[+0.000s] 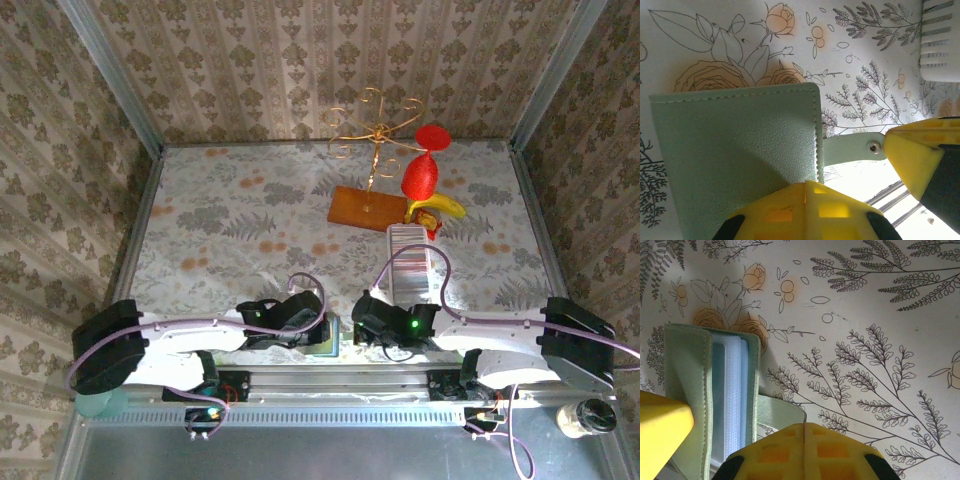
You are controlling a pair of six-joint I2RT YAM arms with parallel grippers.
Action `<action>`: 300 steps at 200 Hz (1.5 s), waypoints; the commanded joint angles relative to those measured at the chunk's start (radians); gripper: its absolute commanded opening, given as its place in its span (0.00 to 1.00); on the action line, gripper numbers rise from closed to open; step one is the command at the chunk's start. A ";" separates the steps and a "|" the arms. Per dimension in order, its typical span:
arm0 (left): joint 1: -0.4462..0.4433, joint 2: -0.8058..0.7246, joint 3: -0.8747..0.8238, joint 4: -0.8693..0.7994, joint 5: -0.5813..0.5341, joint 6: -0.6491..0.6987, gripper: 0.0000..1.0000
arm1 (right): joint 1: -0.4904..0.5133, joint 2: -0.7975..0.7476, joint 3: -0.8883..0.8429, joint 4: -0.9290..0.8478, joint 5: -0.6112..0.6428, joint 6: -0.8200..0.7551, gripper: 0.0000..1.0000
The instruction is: Put the credit cards into the card holder
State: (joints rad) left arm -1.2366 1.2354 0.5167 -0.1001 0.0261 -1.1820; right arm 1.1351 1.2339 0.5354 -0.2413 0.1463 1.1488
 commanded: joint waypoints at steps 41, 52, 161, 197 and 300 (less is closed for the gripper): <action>-0.006 -0.179 -0.107 -0.029 -0.055 -0.040 0.00 | 0.006 -0.019 -0.002 0.001 0.019 0.010 0.00; -0.009 -0.208 -0.133 -0.035 -0.061 -0.061 0.00 | 0.006 -0.020 0.003 0.000 0.019 0.009 0.00; -0.054 -0.137 -0.184 0.122 -0.036 -0.112 0.00 | 0.006 -0.019 0.011 0.087 -0.023 0.017 0.00; -0.055 -0.061 -0.166 0.121 -0.021 -0.118 0.00 | 0.006 -0.005 0.013 0.170 -0.062 0.028 0.00; -0.055 -0.157 -0.222 0.063 -0.061 -0.145 0.00 | 0.008 0.195 0.074 0.356 -0.146 0.077 0.00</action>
State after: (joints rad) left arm -1.2827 1.0927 0.3168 0.0151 -0.0189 -1.3022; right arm 1.1351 1.3972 0.5797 0.0784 0.0204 1.2091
